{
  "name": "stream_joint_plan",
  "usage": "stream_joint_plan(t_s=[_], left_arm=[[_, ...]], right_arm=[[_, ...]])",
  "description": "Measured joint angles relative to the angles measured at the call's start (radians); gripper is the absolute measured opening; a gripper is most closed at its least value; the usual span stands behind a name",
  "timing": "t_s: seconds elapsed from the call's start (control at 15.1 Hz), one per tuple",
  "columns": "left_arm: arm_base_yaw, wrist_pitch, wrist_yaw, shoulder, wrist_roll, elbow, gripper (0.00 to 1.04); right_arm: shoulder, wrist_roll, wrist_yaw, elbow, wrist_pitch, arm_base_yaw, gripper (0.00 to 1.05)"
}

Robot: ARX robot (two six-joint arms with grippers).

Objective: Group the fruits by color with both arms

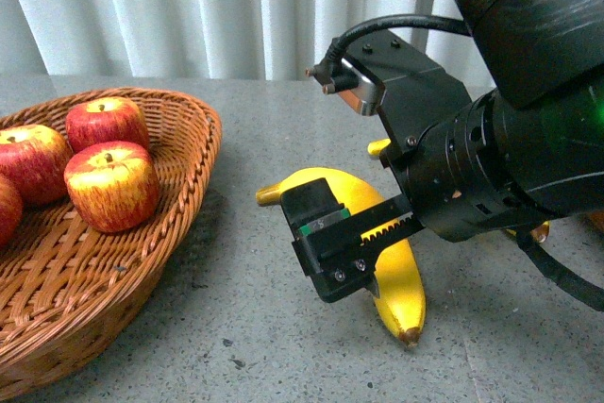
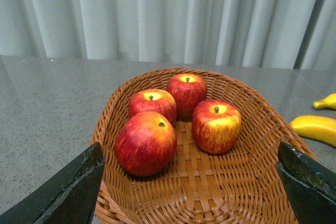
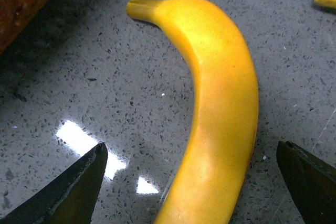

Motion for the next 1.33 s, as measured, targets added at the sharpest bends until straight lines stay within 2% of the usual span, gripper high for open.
stream_joint_plan(t_s=[0.33, 0.46, 0.73, 1.13, 1.33], left_arm=[[0.000, 0.000, 0.000, 0.000, 0.000, 0.000, 0.98], [0.000, 0.000, 0.000, 0.000, 0.000, 0.000, 0.98], [0.000, 0.000, 0.000, 0.000, 0.000, 0.000, 0.98], [0.000, 0.000, 0.000, 0.000, 0.000, 0.000, 0.98], [0.000, 0.000, 0.000, 0.000, 0.000, 0.000, 0.98]], right_arm=[[0.064, -0.016, 0.030, 0.024, -0.019, 0.036, 0.98], [0.074, -0.017, 0.030, 0.024, -0.006, 0.046, 0.73], [0.058, -0.016, 0.018, 0.025, -0.002, 0.020, 0.33], [-0.085, -0.014, 0.011, 0.089, -0.007, -0.111, 0.31], [-0.161, 0.002, -0.054, 0.091, 0.055, -0.210, 0.31]])
